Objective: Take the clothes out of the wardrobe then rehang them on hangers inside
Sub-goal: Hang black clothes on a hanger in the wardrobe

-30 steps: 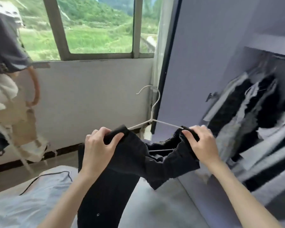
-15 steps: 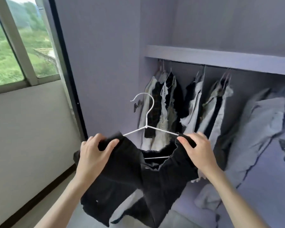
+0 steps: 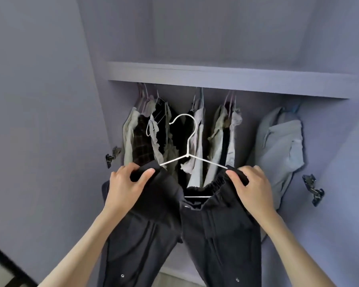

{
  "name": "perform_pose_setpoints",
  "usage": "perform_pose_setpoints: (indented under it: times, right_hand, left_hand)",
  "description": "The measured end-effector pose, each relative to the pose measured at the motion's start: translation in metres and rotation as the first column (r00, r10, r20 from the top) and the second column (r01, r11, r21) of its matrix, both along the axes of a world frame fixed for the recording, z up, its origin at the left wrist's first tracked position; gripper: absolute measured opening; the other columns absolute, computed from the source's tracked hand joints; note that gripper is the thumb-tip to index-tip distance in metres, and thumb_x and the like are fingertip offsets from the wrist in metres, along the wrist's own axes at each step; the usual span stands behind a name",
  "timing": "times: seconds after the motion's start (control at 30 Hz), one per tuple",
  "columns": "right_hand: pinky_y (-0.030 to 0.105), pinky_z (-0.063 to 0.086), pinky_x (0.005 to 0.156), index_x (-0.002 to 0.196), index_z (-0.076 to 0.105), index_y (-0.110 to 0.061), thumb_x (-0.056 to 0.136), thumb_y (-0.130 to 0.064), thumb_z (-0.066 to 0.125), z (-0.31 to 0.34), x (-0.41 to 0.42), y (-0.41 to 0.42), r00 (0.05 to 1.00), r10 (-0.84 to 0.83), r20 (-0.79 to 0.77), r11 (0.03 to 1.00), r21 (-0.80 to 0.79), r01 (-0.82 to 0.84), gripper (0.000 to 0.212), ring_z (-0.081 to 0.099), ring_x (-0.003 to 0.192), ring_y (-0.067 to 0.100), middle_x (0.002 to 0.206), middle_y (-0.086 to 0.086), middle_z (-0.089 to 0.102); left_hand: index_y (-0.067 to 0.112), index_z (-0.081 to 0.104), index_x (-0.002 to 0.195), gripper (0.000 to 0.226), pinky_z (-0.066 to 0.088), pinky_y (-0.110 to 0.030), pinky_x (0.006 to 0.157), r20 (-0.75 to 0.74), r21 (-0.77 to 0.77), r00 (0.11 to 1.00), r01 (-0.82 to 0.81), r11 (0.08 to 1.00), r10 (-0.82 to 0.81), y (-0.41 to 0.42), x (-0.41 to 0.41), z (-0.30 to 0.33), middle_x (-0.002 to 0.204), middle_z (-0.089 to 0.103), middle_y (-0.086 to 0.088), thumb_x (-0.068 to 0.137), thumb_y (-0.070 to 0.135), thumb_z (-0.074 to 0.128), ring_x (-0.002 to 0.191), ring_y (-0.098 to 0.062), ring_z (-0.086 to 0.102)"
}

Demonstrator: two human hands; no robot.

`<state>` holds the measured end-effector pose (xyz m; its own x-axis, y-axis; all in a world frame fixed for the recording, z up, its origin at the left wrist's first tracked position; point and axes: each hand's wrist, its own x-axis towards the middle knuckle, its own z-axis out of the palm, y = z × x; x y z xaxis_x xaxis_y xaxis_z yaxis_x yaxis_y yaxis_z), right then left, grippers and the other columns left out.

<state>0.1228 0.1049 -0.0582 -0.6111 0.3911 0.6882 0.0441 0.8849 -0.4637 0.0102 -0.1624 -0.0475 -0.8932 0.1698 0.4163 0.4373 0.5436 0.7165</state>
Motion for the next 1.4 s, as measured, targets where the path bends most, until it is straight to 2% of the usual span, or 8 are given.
perform_pose_setpoints:
  times: [0.13, 0.27, 0.37, 0.5, 0.7, 1.0, 1.2, 1.4]
  right_hand:
    - [0.032, 0.040, 0.058, 0.080, 0.058, -0.021, 0.090, -0.051, 0.046, 0.006, 0.000, 0.031, 0.969, -0.061, 0.237, 0.998, 0.033, 0.055, 0.034, 0.055, 0.067, 0.020, 0.067, -0.005, 0.060]
    - [0.027, 0.031, 0.053, 0.063, 0.045, -0.025, 0.092, -0.041, 0.049, 0.005, 0.014, 0.049, 0.852, 0.106, 0.513, 0.991, -0.123, -0.048, 0.034, 0.041, 0.053, 0.010, 0.050, -0.005, 0.042]
    - [0.025, 0.024, 0.051, 0.069, 0.042, -0.004, 0.093, -0.036, 0.050, -0.006, 0.026, 0.056, 0.825, 0.162, 0.541, 0.966, -0.256, -0.021, 0.041, 0.032, 0.050, 0.008, 0.055, -0.002, 0.034]
    - [0.028, 0.028, 0.056, 0.065, 0.040, -0.014, 0.092, -0.041, 0.050, -0.021, 0.048, 0.065, 0.786, 0.107, 0.609, 0.938, -0.323, 0.123, 0.040, 0.036, 0.055, 0.010, 0.057, -0.004, 0.036]
    - [0.027, 0.023, 0.053, 0.060, 0.031, -0.016, 0.095, -0.035, 0.047, -0.044, 0.102, 0.066, 0.715, -0.059, 0.697, 0.824, -0.369, 0.429, 0.043, 0.032, 0.052, 0.012, 0.057, -0.002, 0.032]
    - [0.028, 0.029, 0.060, 0.083, 0.049, -0.001, 0.098, -0.021, 0.043, -0.053, 0.116, 0.054, 0.802, -0.107, 0.588, 0.575, -0.621, 0.533, 0.025, 0.037, 0.065, 0.015, 0.075, 0.005, 0.043]
    - [0.025, 0.036, 0.065, 0.100, 0.053, -0.002, 0.098, -0.021, 0.042, -0.038, 0.082, 0.061, 0.882, -0.089, 0.464, 0.686, -0.613, 0.391, 0.022, 0.048, 0.076, 0.016, 0.095, 0.018, 0.058]
    - [0.025, 0.028, 0.057, 0.087, 0.044, 0.002, 0.098, -0.022, 0.041, -0.022, 0.028, 0.111, 0.930, -0.119, 0.349, 0.732, -0.602, 0.320, 0.026, 0.035, 0.064, 0.012, 0.074, 0.004, 0.039]
  left_hand:
    - [0.017, 0.058, 0.081, 0.028, 0.036, -0.029, 0.072, -0.014, 0.010, 0.998, 0.057, 0.998, -0.057, 0.042, -0.026, -0.006, 0.076, 0.057, 0.001, 0.084, 0.045, 0.059, 0.078, -0.019, 0.050]
    - [0.009, 0.063, 0.096, 0.030, 0.036, -0.036, 0.086, 0.031, -0.082, 0.993, 0.117, 0.990, -0.115, 0.077, -0.045, -0.024, 0.074, 0.046, 0.011, 0.089, 0.038, 0.057, 0.087, -0.021, 0.045]
    - [0.010, 0.066, 0.100, 0.033, 0.044, -0.035, 0.084, 0.125, -0.102, 0.968, 0.228, 0.968, -0.215, 0.104, -0.062, -0.045, 0.087, 0.062, 0.000, 0.088, 0.040, 0.058, 0.094, -0.024, 0.057]
    - [0.013, 0.065, 0.109, 0.028, 0.040, -0.023, 0.082, 0.239, -0.144, 0.909, 0.380, 0.914, -0.341, 0.139, -0.066, -0.072, 0.108, 0.066, -0.002, 0.091, 0.032, 0.056, 0.105, -0.019, 0.058]
    - [0.017, 0.047, 0.132, 0.040, 0.031, -0.031, 0.106, 0.193, -0.318, 0.811, 0.584, 0.747, -0.552, 0.170, -0.060, -0.085, 0.134, 0.048, -0.002, 0.096, 0.032, 0.046, 0.130, -0.020, 0.034]
    - [0.011, 0.041, 0.137, 0.042, 0.029, -0.035, 0.107, 0.184, -0.342, 0.770, 0.633, 0.695, -0.611, 0.196, -0.059, -0.086, 0.140, 0.040, -0.009, 0.097, 0.024, 0.045, 0.133, -0.024, 0.028]
    - [0.009, 0.038, 0.139, 0.046, 0.025, -0.039, 0.108, 0.066, -0.324, 0.777, 0.611, 0.723, -0.627, 0.223, -0.065, -0.078, 0.146, 0.031, -0.014, 0.095, 0.019, 0.048, 0.138, -0.027, 0.020]
    - [0.007, 0.031, 0.143, 0.053, 0.021, -0.044, 0.114, -0.070, -0.339, 0.805, 0.537, 0.773, -0.590, 0.274, -0.086, -0.060, 0.149, 0.024, -0.019, 0.094, 0.018, 0.049, 0.140, -0.032, 0.016]
